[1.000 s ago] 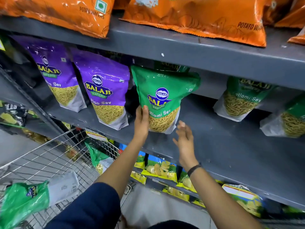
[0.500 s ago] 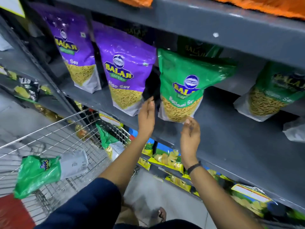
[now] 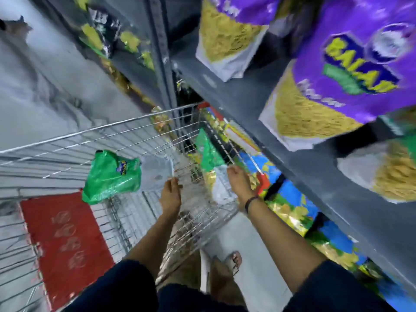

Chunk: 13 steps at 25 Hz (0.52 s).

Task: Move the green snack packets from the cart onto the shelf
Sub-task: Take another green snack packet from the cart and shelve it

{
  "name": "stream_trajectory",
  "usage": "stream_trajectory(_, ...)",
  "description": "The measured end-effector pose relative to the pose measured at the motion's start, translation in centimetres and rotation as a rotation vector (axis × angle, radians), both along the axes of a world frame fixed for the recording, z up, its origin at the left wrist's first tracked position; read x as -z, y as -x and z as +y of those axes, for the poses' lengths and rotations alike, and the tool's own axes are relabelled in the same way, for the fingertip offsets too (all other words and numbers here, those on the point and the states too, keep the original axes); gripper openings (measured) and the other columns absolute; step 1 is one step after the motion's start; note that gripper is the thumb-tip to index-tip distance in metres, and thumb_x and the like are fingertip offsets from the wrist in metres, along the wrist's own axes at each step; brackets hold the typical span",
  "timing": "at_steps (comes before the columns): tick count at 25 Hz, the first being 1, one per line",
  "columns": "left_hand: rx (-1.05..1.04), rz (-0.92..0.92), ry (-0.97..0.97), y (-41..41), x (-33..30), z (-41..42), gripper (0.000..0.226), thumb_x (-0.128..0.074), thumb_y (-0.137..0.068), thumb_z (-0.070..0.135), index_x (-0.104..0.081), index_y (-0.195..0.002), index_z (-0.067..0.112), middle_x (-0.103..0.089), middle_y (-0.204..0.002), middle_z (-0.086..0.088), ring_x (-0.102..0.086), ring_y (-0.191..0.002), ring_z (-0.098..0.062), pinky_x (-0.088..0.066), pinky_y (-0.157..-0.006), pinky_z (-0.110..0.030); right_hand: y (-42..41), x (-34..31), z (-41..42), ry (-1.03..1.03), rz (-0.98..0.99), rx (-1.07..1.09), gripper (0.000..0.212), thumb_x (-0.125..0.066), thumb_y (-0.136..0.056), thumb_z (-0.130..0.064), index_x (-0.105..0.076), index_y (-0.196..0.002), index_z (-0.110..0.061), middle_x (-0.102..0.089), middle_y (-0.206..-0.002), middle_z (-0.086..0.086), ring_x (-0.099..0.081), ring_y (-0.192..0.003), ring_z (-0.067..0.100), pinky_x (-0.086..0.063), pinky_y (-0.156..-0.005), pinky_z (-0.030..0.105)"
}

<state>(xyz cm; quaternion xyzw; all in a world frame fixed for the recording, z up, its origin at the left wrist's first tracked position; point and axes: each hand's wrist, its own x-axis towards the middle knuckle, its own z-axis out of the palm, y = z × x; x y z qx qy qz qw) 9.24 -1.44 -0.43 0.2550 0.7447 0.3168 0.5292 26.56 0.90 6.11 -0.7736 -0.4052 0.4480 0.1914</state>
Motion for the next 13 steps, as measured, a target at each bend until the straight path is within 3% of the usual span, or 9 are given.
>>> stream_trajectory(2,0.002,-0.061,0.079,1.4,1.8,0.5,0.034,-0.033,-0.096,0.034,-0.054,-0.095,0.008,-0.059,-0.087,-0.024,-0.053,-0.076,-0.032,-0.039,-0.073,-0.035,0.7,2.9,2.2,0.176,-0.045,0.004,0.029,-0.034,-0.096,-0.019,-0.057,-0.082,-0.009,-0.055,-0.091,0.022,-0.048,-0.084,0.021,-0.042,-0.074,0.031)
stream_trajectory(3,0.014,-0.091,0.095,1.6,2.1,0.6,0.031,-0.033,-0.096,0.035,-0.053,-0.09,0.012,-0.055,-0.085,-0.018,-0.049,-0.075,-0.026,-0.038,-0.071,-0.034,0.6,3.6,2.6,0.263,-0.019,0.036,0.034,-0.032,-0.097,-0.028,-0.054,-0.076,-0.013,-0.056,-0.082,0.018,-0.05,-0.077,0.018,-0.042,-0.064,0.027)
stream_trajectory(4,0.033,-0.114,0.126,1.9,2.9,0.6,0.031,-0.033,-0.096,0.036,-0.053,-0.093,0.013,-0.054,-0.09,-0.016,-0.049,-0.081,-0.025,-0.041,-0.074,-0.035,1.1,4.6,2.8,0.332,0.055,0.068,0.041,-0.029,-0.097,-0.037,-0.054,-0.074,-0.014,-0.063,-0.073,0.016,-0.052,-0.065,0.019,-0.039,-0.054,0.024)
stream_trajectory(6,0.071,-0.135,0.185,1.8,3.5,0.9,0.042,-0.032,-0.095,0.039,-0.051,-0.115,0.007,-0.055,-0.107,-0.014,-0.052,-0.094,-0.024,-0.051,-0.08,-0.034,1.9,6.3,3.0,0.411,0.09,0.071,0.054,-0.025,-0.096,-0.045,-0.061,-0.085,-0.006,-0.075,-0.081,0.021,-0.06,-0.061,0.023,-0.04,-0.057,0.024)
stream_trajectory(8,0.103,-0.132,0.208,1.5,4.1,1.5,0.047,-0.034,-0.095,0.041,-0.046,-0.124,0.007,-0.056,-0.121,-0.013,-0.054,-0.103,-0.023,-0.048,-0.085,-0.027,1.9,8.2,3.5,0.348,-0.07,0.134,0.046,-0.031,-0.097,-0.029,-0.061,-0.104,0.005,-0.067,-0.108,0.03,-0.064,-0.09,0.036,-0.047,-0.073,0.034)
stream_trajectory(9,0.12,-0.16,0.216,1.1,4.0,1.8,0.047,-0.035,-0.094,0.04,-0.042,-0.128,0.008,-0.051,-0.131,-0.012,-0.05,-0.113,-0.023,-0.041,-0.09,-0.024,1.7,8.8,3.8,0.328,-0.159,0.085,0.039,-0.033,-0.097,-0.02,-0.055,-0.115,0.007,-0.059,-0.123,0.031,-0.057,-0.109,0.038,-0.046,-0.085,0.036)
stream_trajectory(11,0.075,-0.307,0.227,0.8,4.7,2.6,0.047,-0.043,-0.093,0.035,-0.033,-0.133,0.012,-0.042,-0.14,-0.011,-0.041,-0.127,-0.027,-0.033,-0.106,-0.036,1.8,10.5,4.2,0.429,-0.055,0.022,0.039,-0.033,-0.097,-0.013,-0.042,-0.129,0.006,-0.043,-0.141,0.025,-0.042,-0.129,0.037,-0.042,-0.093,0.032)
stream_trajectory(13,0.01,-0.396,0.207,1.0,5.9,3.3,0.037,-0.054,-0.089,0.019,-0.038,-0.122,0.013,-0.049,-0.123,-0.003,-0.043,-0.12,-0.024,-0.035,-0.106,-0.043,2.8,12.1,3.9,0.546,0.077,-0.11,0.042,-0.036,-0.097,-0.018,-0.038,-0.133,0.002,-0.036,-0.147,0.021,-0.035,-0.135,0.035,-0.039,-0.096,0.03)
